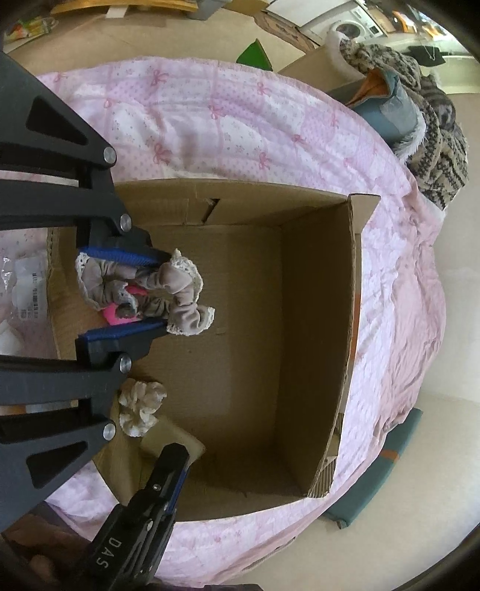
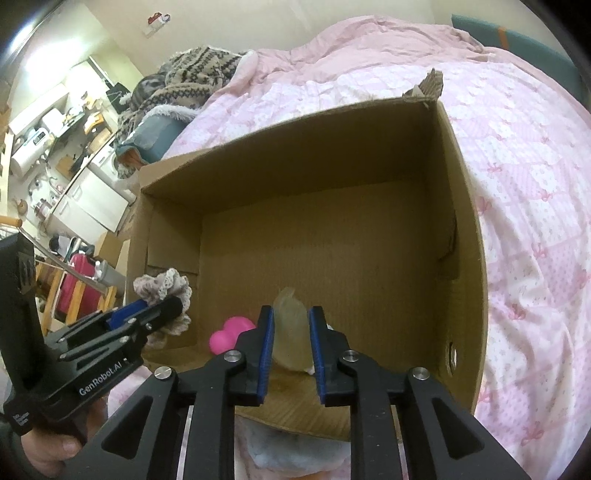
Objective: Organize soft objects
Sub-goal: 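Open both tools to drop the scrunchie and sponge into the box, then move both tools back toward the remaining items in front of the box, then grasp the rolled white cloth with the left tool while the right grasps the tan sponge piece, then carry the white cloth and tan sponge piece over the box with both tools, then open both tools to drop the white cloth and sponge piece into the box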
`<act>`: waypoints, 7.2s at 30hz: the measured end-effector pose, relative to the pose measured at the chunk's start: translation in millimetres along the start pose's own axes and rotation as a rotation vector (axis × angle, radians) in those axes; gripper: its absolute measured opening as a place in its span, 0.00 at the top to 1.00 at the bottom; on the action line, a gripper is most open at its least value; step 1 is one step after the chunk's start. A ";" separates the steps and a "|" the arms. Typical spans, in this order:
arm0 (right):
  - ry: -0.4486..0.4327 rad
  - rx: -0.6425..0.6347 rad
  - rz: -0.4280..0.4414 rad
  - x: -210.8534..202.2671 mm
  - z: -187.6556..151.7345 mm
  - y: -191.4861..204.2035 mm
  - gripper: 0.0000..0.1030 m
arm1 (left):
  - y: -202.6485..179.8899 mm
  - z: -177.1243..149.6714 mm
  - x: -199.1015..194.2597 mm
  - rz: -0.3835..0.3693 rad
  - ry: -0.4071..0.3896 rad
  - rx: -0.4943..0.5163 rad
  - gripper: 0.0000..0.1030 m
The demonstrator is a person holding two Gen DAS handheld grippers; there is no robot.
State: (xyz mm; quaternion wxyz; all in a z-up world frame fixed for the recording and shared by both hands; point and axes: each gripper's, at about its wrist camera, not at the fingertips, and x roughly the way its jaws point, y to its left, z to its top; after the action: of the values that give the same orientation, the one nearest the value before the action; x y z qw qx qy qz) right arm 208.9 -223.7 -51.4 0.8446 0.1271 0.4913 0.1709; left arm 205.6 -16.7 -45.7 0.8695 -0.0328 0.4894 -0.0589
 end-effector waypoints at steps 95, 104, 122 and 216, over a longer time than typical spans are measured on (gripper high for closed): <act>0.171 0.179 -0.138 -27.1 -84.5 -31.0 0.29 | -11.4 -128.1 -49.9 -0.090 0.264 -0.106 0.82; 0.233 0.064 -0.167 -11.2 -93.5 -7.1 0.29 | 41.8 -118.5 -82.3 -0.045 0.162 -0.276 0.82; 0.393 -0.127 -0.242 42.7 -120.5 24.1 0.85 | 40.2 -121.5 -71.7 -0.025 0.184 -0.262 0.82; 0.143 -0.037 -0.032 40.2 13.8 2.7 0.94 | -12.2 9.8 16.1 -0.034 0.044 -0.010 0.79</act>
State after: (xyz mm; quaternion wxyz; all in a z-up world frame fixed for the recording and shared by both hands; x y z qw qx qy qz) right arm 238.9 -205.2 -75.3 0.8122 0.0910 0.5490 0.1754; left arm 221.4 -31.0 -52.9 0.8571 -0.0441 0.5082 -0.0718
